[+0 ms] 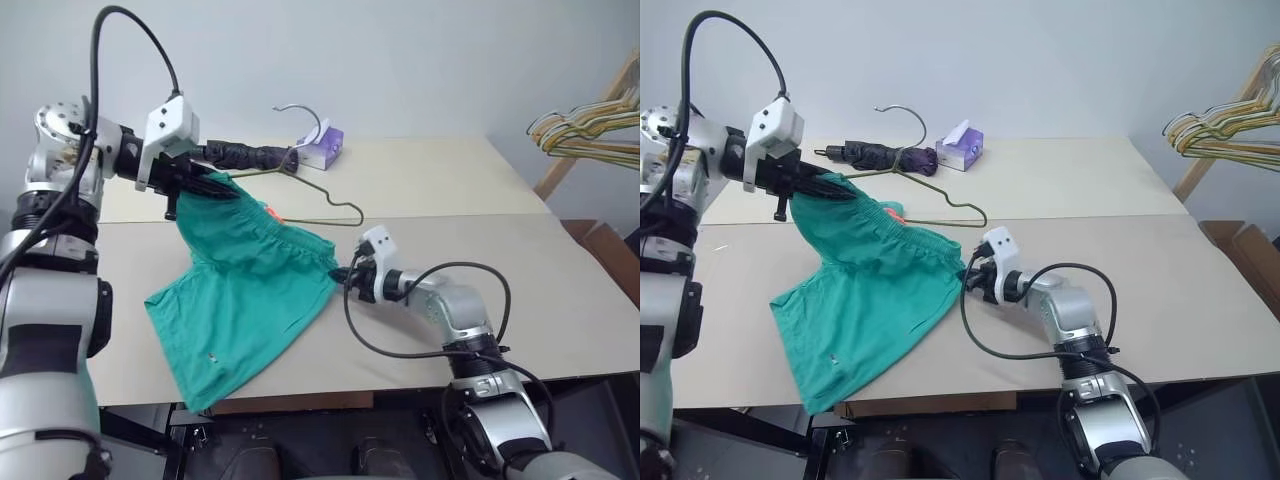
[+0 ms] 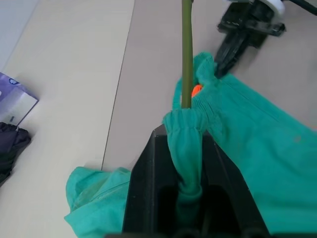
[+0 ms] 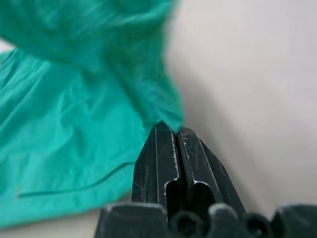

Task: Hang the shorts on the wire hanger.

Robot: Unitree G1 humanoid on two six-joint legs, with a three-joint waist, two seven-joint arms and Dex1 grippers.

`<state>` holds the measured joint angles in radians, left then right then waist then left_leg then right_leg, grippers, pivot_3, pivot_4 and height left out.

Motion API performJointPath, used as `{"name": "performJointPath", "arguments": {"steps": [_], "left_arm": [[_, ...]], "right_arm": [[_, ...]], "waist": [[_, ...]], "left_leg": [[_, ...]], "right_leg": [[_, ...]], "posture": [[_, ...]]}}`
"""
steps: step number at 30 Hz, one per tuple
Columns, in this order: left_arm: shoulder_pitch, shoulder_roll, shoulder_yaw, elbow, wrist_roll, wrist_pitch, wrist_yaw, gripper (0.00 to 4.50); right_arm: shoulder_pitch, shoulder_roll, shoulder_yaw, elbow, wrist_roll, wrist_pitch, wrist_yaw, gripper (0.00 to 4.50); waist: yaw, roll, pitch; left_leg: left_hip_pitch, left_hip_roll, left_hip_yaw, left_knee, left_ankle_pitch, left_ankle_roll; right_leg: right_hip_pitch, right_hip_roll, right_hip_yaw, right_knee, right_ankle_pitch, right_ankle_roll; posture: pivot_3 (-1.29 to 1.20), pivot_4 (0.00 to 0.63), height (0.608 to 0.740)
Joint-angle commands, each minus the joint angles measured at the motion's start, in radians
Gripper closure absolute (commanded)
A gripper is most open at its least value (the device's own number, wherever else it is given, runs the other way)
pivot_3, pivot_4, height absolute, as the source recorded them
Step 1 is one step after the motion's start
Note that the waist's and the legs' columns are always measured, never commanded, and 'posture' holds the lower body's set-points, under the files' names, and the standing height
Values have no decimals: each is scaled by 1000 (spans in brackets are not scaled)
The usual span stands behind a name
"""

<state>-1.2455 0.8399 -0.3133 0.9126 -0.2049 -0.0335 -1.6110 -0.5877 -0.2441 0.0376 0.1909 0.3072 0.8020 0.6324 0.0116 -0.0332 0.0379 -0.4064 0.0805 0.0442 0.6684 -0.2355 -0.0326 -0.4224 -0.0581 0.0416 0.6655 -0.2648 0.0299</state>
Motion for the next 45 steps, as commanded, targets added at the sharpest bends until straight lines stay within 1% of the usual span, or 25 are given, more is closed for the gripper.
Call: {"name": "performJointPath", "arguments": {"steps": [1,6,8,13,19,21,24,27,28,30,33,36,39,42,45], "left_arm": [[20,70,-22,-84,-79,22,-3,4388],[78,146,-47,-171,-178,49,-3,4388],[89,164,-48,-186,-195,58,-3,4388],[95,194,-51,-153,-127,26,-3,4388],[88,231,-38,-133,-126,14,-3,4388],[80,233,-30,-128,-110,16,-3,4388],[83,236,-52,-123,-60,-11,-3,4388],[94,238,-73,-136,-84,1,-3,4388],[92,226,-69,-134,-75,5,-3,4388],[91,214,-72,-129,-49,-8,-3,4388],[92,194,-53,-112,-19,-22,-3,4388],[95,171,-34,-101,14,-28,-3,4388],[97,131,0,-82,51,-44,33,4388],[98,92,40,-76,53,-28,39,4388],[102,68,73,-83,48,-21,36,4388]], "right_arm": [[-29,-50,-69,-8,29,-17,7,4473],[-35,-108,-73,28,27,-28,26,4473],[-35,-124,-65,44,18,-37,33,4473],[-33,-168,-63,45,13,-45,52,4473],[-41,-207,-82,60,14,-48,52,4473],[-39,-218,-68,37,16,-57,73,4473],[-49,-234,-40,0,7,-79,91,4473],[-85,-249,-9,-20,-5,-59,89,4473],[-100,-262,25,-52,-21,-69,103,4473],[-132,-274,54,-101,-12,-59,130,4473],[-168,-325,138,-159,-77,-75,140,4473],[-223,-334,152,-187,-71,-30,149,4473],[-301,-361,198,-212,-93,-2,184,4473],[-366,-382,255,-249,-114,7,233,4473],[-423,-373,281,-256,-127,34,240,4473]], "waist": [[0,0,0],[-3,0,0],[-2,0,0],[0,0,0],[0,0,0],[0,0,0],[0,0,0],[-1,0,0],[0,0,0],[0,0,0],[1,0,0],[1,0,0],[1,0,0],[1,0,0],[1,0,0]], "left_leg": [[0,0,0,0,0,0],[1,0,0,0,0,0],[0,0,0,0,0,0],[1,0,0,0,0,0],[1,0,0,0,0,0],[1,0,0,0,0,0],[0,0,0,0,0,0],[1,0,1,0,0,0],[1,0,1,0,0,0],[0,0,0,0,0,0],[0,0,1,0,0,0],[0,0,1,0,0,0],[0,0,1,0,0,0],[0,0,1,0,0,0],[-1,0,1,0,0,0]], "right_leg": [[0,0,0,0,0,0],[0,0,0,1,0,0],[0,0,0,0,0,0],[0,0,0,0,0,0],[0,0,0,0,0,0],[0,0,0,0,0,0],[0,0,0,0,0,0],[0,0,0,0,0,0],[0,0,0,0,0,0],[0,0,0,0,0,0],[0,0,0,0,0,0],[0,0,0,0,0,0],[0,0,0,0,0,0],[-1,0,0,0,0,0],[-1,0,0,0,0,0]], "posture": [[98,0,740],[94,0,740],[100,0,740],[106,0,740],[109,0,740],[109,0,740],[112,0,740],[113,0,740],[109,0,740],[109,0,740],[107,0,740],[99,0,740],[100,0,740],[99,0,740],[100,0,740]]}}
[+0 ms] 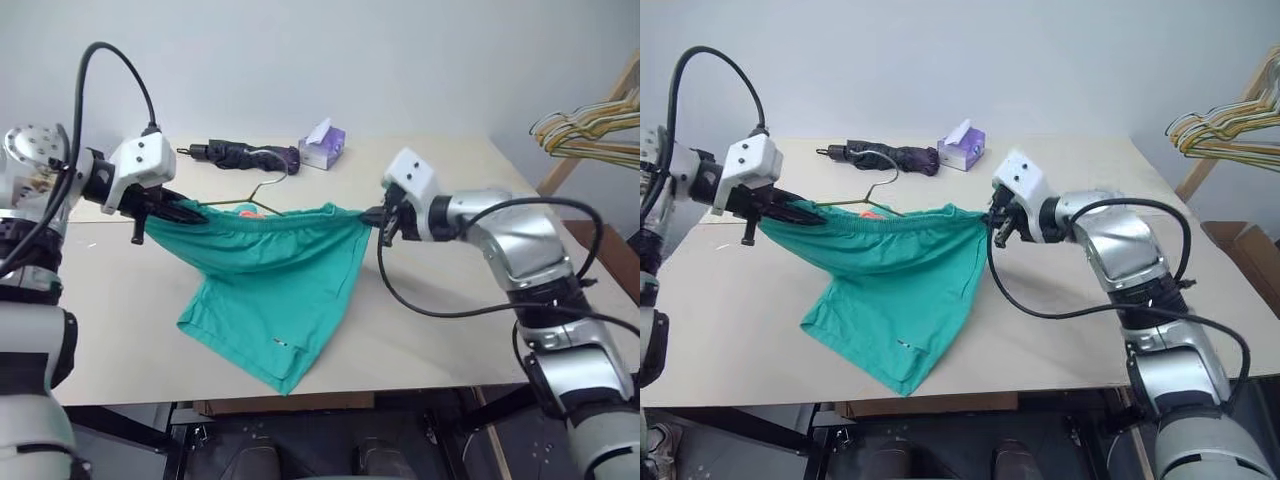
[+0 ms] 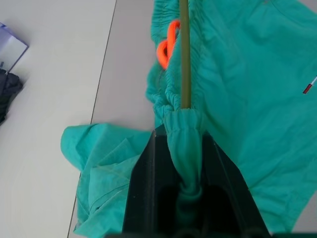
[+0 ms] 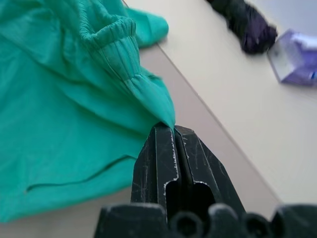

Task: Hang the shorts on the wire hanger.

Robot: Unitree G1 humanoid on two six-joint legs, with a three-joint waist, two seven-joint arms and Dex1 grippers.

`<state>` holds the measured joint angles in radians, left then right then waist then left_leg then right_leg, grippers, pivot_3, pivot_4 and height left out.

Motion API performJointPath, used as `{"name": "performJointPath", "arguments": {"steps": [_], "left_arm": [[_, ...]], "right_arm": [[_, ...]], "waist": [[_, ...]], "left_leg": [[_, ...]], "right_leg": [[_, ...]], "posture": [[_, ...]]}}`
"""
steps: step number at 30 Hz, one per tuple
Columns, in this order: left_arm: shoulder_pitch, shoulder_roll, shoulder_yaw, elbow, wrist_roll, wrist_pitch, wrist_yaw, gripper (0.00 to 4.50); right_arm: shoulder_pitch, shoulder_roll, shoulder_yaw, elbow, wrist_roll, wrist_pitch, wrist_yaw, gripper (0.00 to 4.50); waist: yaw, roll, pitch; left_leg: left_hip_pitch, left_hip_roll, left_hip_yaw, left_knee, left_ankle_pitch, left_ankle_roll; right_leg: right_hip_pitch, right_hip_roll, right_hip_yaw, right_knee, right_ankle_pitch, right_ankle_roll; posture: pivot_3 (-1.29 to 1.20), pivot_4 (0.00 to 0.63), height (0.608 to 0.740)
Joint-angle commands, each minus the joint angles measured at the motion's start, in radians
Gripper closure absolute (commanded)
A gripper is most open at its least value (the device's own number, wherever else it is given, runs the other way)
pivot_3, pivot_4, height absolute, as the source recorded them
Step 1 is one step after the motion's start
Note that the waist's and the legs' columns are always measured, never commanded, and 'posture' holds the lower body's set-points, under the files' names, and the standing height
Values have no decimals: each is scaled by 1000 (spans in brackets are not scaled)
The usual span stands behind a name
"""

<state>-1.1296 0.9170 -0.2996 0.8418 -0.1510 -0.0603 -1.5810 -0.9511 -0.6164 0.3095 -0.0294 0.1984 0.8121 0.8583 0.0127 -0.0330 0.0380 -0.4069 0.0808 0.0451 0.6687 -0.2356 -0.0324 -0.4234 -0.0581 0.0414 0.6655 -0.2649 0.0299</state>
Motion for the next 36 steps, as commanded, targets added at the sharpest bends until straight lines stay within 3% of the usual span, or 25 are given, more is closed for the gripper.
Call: {"name": "performJointPath", "arguments": {"steps": [1,9,15,18,21,28,36], "left_arm": [[-13,-14,70,-13,-6,8,3,4388],[-4,-31,114,-10,28,16,-3,4388],[11,-51,133,-22,30,48,-22,4388],[16,-64,137,-26,37,54,-11,4388],[26,-75,143,-41,37,57,-1,4388],[47,-80,180,-68,8,64,-2,4388],[76,-51,178,-125,-24,73,-33,4388]], "right_arm": [[-69,-3,23,-32,-32,15,18,4473],[-89,4,92,7,-119,-36,32,4473],[-92,14,79,-8,-128,-61,55,4473],[-112,36,42,-15,-87,19,65,4473],[-122,42,24,-12,-65,52,79,3916],[-67,-5,76,-27,-88,-69,146,1474],[-78,6,30,74,-76,-142,192,1474]], "waist": [[0,0,0],[0,0,0],[0,0,0],[0,0,0],[1,0,0],[4,0,0],[6,0,0]], "left_leg": [[0,0,0,0,0,0],[0,0,0,0,0,0],[0,0,0,0,0,0],[0,0,0,0,0,0],[0,0,0,0,0,0],[0,0,0,0,0,0],[1,0,0,0,0,0]], "right_leg": [[0,0,0,0,0,0],[0,0,0,0,0,0],[0,0,0,0,0,0],[0,0,0,1,0,0],[0,0,0,1,0,0],[0,0,0,1,0,0],[0,0,0,1,0,0]], "posture": [[101,0,740],[108,0,740],[110,0,740],[108,0,740],[110,0,740],[120,0,740],[126,0,740]]}}
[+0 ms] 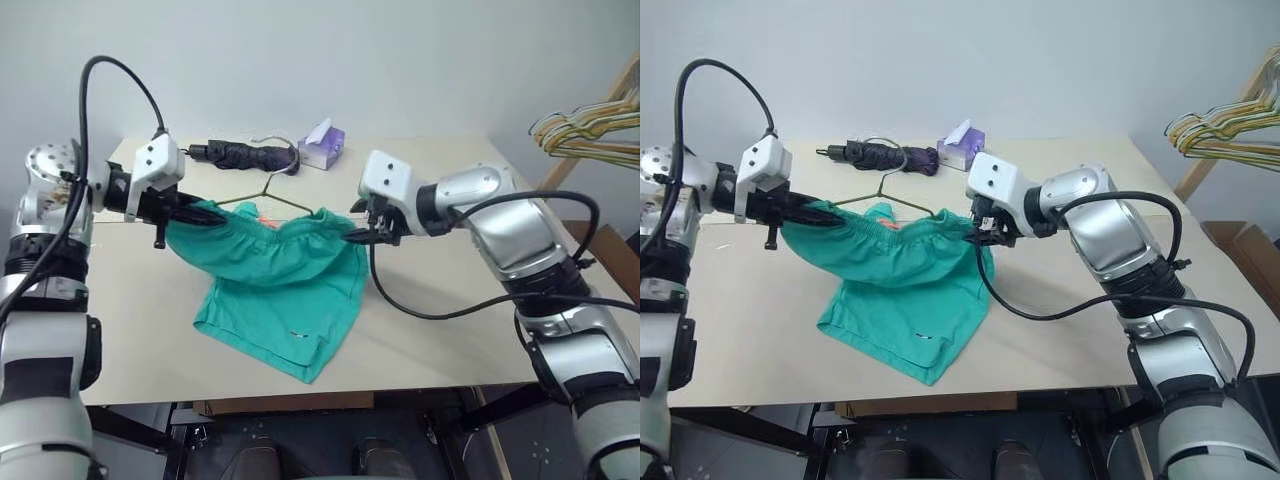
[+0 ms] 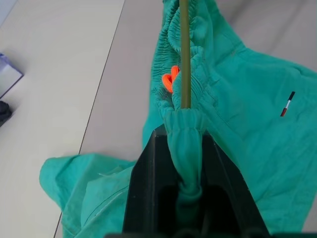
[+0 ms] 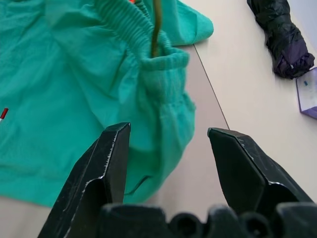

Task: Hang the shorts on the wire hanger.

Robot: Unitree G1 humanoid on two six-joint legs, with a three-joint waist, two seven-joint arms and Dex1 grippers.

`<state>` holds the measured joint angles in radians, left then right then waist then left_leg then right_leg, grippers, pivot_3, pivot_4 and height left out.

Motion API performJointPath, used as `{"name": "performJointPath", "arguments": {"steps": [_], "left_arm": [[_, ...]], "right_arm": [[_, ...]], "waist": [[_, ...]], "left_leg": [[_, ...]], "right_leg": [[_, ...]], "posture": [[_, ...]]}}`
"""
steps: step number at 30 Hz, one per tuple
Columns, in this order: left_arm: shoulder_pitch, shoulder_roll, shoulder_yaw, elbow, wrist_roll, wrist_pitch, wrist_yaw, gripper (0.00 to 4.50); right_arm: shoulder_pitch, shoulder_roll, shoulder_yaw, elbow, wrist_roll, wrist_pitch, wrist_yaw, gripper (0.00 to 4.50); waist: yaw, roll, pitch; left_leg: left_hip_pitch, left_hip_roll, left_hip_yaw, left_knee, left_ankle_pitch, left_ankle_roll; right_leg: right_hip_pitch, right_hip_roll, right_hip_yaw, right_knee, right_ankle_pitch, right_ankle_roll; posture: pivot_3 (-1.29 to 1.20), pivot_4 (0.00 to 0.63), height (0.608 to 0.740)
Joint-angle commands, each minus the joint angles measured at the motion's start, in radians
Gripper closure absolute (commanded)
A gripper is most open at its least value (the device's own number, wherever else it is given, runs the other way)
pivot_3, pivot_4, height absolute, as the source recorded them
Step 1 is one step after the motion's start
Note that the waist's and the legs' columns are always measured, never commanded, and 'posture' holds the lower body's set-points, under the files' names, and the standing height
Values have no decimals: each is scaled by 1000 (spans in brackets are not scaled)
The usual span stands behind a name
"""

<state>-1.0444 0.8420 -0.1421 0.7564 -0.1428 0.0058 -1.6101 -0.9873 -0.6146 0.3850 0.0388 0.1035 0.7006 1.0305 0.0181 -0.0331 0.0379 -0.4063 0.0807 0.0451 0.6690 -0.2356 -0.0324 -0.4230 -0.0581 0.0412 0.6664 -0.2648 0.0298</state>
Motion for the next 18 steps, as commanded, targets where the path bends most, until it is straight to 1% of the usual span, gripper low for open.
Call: {"name": "performJointPath", "arguments": {"steps": [1,8,11,13,15,18], "left_arm": [[-11,22,23,-43,-34,10,-4,4388],[-6,22,6,-67,-50,1,-4,4388],[-1,19,2,-74,-56,5,-4,4388],[-2,19,1,-71,-53,0,-4,4388],[-4,19,-1,-68,-47,-5,-4,4388],[-3,19,-3,-69,-51,-1,-4,4388]], "right_arm": [[-43,11,-52,21,28,-44,34,1474],[-54,66,-67,119,78,-138,134,1474],[-60,106,-63,194,73,-164,139,1474],[-65,124,-56,236,60,-182,139,1841],[-69,135,-54,265,49,-194,135,2344],[-67,142,-56,288,36,-207,133,3394]], "waist": [[0,0,0],[1,0,0],[-1,0,0],[-1,0,0],[-1,0,0],[0,0,0]], "left_leg": [[0,0,0,0,0,0],[0,0,0,0,0,0],[0,0,0,0,0,0],[1,0,0,0,0,0],[0,0,0,0,0,0],[0,0,0,0,0,0]], "right_leg": [[0,0,0,0,0,0],[0,0,0,0,0,0],[1,0,0,0,0,0],[1,0,0,0,0,0],[0,0,0,0,0,0],[0,0,0,0,0,0]], "posture": [[128,0,740],[117,0,740],[116,0,740],[118,0,740],[119,0,740],[118,0,740]]}}
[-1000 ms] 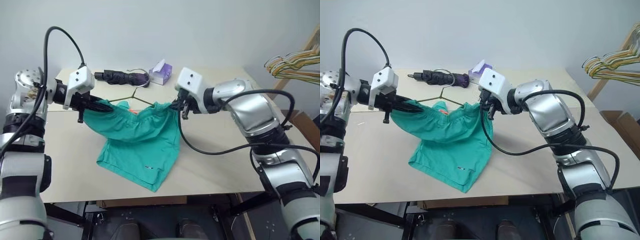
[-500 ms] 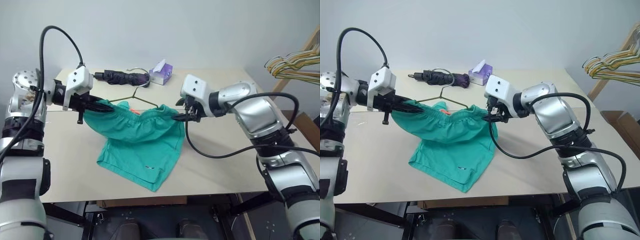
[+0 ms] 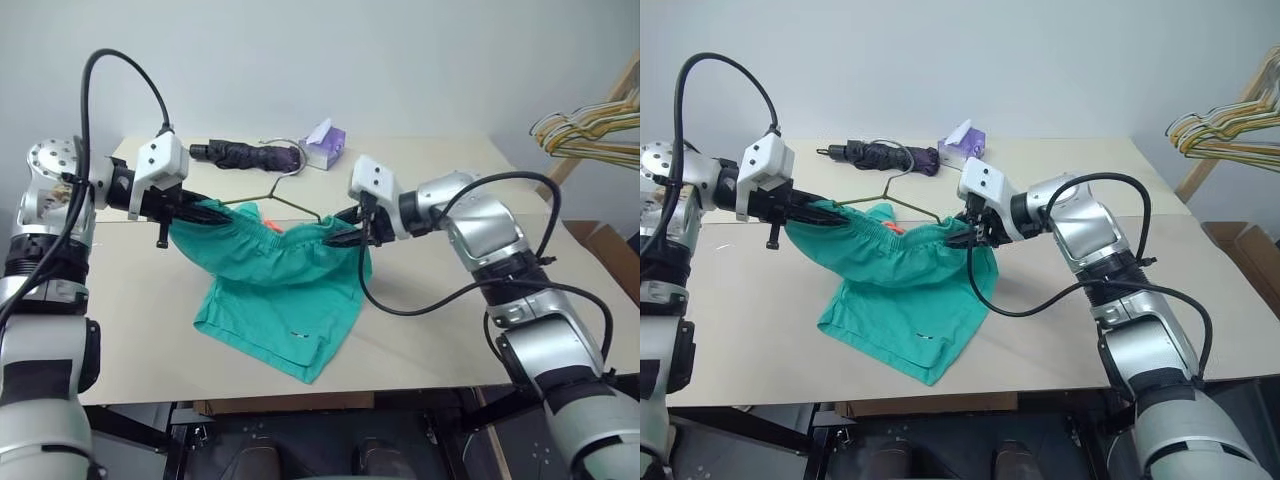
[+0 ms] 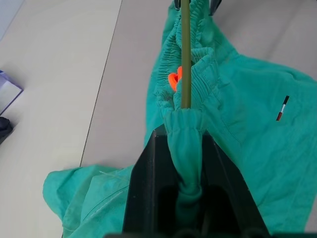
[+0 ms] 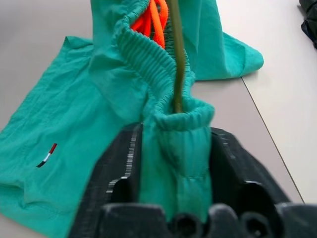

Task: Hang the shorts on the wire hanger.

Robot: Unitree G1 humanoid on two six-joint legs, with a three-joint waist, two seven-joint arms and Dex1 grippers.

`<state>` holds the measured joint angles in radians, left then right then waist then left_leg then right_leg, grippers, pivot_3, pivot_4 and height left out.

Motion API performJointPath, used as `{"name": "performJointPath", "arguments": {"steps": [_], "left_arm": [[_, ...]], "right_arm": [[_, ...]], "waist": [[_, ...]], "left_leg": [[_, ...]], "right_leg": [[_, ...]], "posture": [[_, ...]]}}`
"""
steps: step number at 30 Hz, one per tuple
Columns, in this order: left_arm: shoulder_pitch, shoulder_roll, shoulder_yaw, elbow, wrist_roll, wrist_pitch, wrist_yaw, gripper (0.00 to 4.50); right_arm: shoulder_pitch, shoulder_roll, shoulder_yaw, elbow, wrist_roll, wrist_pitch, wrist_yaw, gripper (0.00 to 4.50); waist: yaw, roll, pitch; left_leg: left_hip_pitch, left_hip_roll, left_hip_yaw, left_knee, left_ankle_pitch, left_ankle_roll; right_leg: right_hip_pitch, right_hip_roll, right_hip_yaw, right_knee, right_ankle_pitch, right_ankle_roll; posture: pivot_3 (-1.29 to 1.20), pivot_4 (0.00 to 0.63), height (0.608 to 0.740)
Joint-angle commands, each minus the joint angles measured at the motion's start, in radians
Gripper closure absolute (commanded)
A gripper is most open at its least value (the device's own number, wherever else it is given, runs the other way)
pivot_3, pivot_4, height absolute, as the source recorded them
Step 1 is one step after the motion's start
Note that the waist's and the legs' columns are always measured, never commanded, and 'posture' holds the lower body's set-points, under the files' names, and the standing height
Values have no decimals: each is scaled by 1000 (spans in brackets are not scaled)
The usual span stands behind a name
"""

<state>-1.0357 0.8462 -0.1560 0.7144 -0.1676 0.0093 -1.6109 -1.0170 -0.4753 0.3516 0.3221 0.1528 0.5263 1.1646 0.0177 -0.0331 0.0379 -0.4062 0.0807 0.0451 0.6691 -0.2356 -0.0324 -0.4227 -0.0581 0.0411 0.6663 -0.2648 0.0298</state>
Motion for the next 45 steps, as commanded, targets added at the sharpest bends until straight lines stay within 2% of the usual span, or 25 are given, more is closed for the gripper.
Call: {"name": "performJointPath", "arguments": {"steps": [1,3,8,9,11,20,26,29,32,37,41,45], "left_arm": [[-12,14,12,-26,-28,-3,-4,4388],[-14,13,14,-25,-33,0,-4,4388],[-24,-13,31,9,-9,-21,16,4388],[-27,-19,35,20,-2,-31,19,3669],[-27,-31,49,23,-11,-31,12,3135],[-84,-34,145,60,-20,-87,115,76],[-88,-16,276,0,-84,-40,243,0],[9,-33,330,-122,-144,58,307,0],[169,-49,381,-304,-249,171,308,0],[325,-124,449,-539,-390,353,455,0],[391,-148,439,-671,-418,398,522,0],[416,-167,427,-728,-441,426,554,0]], "right_arm": [[-34,4,-23,8,-18,-40,-2,3779],[-28,6,-18,17,-36,-54,-10,4350],[-21,16,-30,20,-58,-69,-28,4431],[-22,18,-33,20,-61,-68,-32,4431],[-21,19,-38,16,-63,-62,-38,4431],[26,-14,-89,-89,-36,69,-84,4431],[101,-61,-180,-257,-22,301,-208,4432],[141,-71,-270,-427,-3,508,-310,4432],[166,-41,-358,-570,-21,746,-459,4432],[186,-22,-451,-675,-86,1039,-656,4432],[206,-8,-497,-691,-90,1088,-743,4432],[162,55,-552,-582,-188,1088,-922,4432]], "waist": [[0,0,0],[0,0,0],[-2,0,0],[-2,0,0],[-2,0,0],[-5,0,0],[-8,0,0],[-11,1,-1],[-24,2,-1],[-37,0,-2],[-41,0,-2],[-63,0,-2]], "left_leg": [[0,0,0,0,0,0],[0,0,0,0,0,0],[0,0,0,0,0,0],[0,0,0,0,0,0],[0,0,0,0,0,0],[0,0,0,0,0,0],[0,0,0,0,0,0],[1,0,0,0,0,0],[1,0,1,0,0,0],[0,0,0,5,0,0],[0,0,0,6,-1,1],[2,0,0,5,-1,1]], "right_leg": [[0,0,0,0,0,0],[0,0,0,0,0,0],[0,0,0,0,0,0],[0,0,0,0,0,0],[0,0,0,0,0,0],[0,0,0,0,0,0],[0,0,0,0,0,0],[0,-1,0,1,0,0],[0,-1,1,3,0,0],[0,-1,0,5,0,0],[1,-1,1,5,0,0],[2,-1,1,5,0,0]], "posture": [[118,0,740],[118,0,740],[112,0,740],[110,0,740],[109,0,740],[72,0,740],[36,0,740],[15,0,740],[-27,0,740],[-32,0,740],[-33,0,740],[-50,0,740]]}}
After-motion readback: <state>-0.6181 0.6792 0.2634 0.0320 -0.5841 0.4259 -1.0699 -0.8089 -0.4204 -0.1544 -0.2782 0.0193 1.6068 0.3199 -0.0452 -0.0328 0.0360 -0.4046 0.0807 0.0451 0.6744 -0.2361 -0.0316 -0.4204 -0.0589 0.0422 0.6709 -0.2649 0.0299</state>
